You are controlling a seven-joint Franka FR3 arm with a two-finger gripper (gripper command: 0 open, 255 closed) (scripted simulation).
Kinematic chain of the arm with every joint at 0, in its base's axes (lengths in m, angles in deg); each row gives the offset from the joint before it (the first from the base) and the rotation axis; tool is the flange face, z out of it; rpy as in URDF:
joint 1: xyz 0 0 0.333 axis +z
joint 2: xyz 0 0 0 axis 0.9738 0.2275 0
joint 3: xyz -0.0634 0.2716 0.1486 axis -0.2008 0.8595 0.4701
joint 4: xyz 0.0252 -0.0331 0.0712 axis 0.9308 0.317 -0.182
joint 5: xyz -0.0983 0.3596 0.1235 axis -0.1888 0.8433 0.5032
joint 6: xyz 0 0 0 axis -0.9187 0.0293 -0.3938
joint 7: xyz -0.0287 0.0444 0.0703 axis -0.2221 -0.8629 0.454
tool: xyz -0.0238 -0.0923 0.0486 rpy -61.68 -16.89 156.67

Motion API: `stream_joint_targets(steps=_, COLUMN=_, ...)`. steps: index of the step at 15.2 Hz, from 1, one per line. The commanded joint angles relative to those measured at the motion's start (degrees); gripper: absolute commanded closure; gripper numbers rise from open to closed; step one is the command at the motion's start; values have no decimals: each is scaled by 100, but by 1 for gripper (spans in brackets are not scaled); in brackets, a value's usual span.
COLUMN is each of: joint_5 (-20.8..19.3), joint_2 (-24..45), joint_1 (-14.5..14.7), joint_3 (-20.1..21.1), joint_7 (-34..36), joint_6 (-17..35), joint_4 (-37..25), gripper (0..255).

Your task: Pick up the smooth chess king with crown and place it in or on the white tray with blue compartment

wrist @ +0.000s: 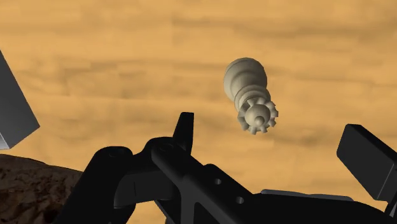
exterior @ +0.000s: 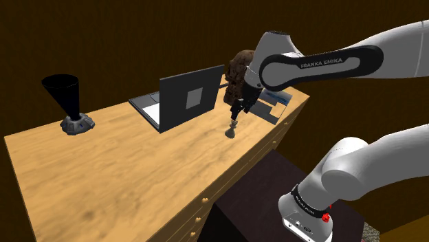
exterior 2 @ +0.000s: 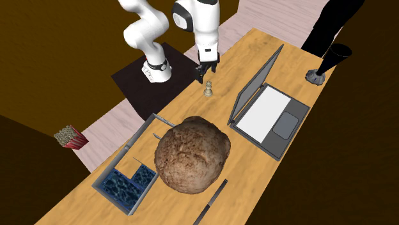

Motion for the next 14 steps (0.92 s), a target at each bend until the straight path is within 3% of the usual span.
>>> stream_joint_targets(steps=1, joint_5=19, joint_2=251, joint_1=11, joint_3=29, joint_7=47, joint_6=304, joint_4=4, gripper=0)
stream_joint_targets(steps=8, joint_5=28, joint_2=612, joint_1=16, joint_3=42, joint_7=45, joint_6=915, joint_4=254, gripper=0)
stream_joint_targets(steps=14, joint_5=28, joint_2=612, joint_1=16, joint_3=42, joint_7=45, joint_6=915, joint_4=254, gripper=0)
